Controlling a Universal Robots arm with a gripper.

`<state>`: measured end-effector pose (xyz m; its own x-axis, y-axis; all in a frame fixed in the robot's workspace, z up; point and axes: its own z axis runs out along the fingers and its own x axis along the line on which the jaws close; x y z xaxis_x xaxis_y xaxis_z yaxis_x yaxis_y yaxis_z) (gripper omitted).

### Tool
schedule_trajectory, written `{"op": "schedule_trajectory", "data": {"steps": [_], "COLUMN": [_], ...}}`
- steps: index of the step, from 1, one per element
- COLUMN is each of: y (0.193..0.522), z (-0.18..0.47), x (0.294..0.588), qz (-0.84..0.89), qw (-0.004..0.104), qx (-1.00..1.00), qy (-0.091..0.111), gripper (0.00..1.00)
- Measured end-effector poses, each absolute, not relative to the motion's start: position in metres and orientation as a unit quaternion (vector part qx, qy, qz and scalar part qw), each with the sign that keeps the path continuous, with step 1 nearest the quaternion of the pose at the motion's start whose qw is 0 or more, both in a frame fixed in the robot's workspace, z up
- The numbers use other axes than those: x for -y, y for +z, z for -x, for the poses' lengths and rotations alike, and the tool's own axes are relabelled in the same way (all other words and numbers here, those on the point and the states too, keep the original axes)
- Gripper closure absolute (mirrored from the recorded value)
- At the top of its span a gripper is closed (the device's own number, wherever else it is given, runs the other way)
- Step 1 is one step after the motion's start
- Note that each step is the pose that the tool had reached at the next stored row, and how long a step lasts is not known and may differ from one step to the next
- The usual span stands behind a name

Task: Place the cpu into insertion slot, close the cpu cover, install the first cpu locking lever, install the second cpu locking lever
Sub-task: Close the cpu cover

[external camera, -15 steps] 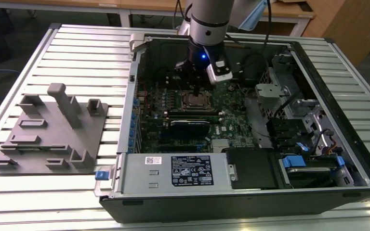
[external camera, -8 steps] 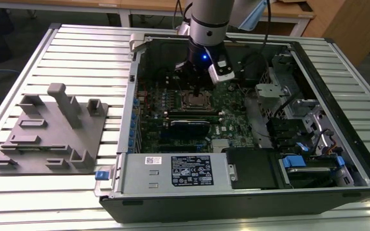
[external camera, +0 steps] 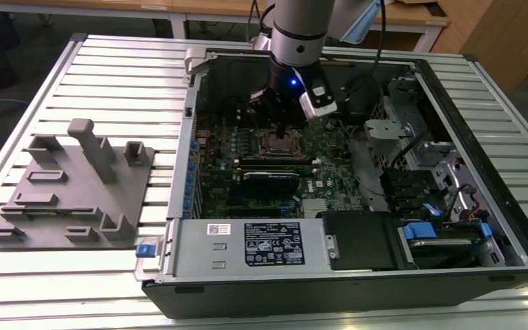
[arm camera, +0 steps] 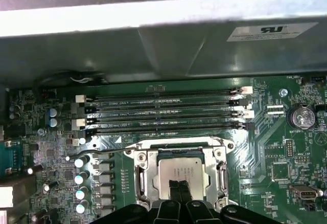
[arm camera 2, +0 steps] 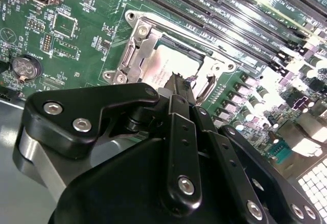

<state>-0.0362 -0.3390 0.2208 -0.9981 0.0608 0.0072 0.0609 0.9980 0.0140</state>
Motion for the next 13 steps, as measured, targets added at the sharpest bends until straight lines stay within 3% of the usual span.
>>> {"op": "schedule_trajectory", "data": {"steps": [13], "y": [0.2198], "z": [0.0360], "x": [0.3390], "qz": [0.004], "qw": [0.004], "qx": [1.000], "qy": [-0.012], "gripper": [0.90]}}
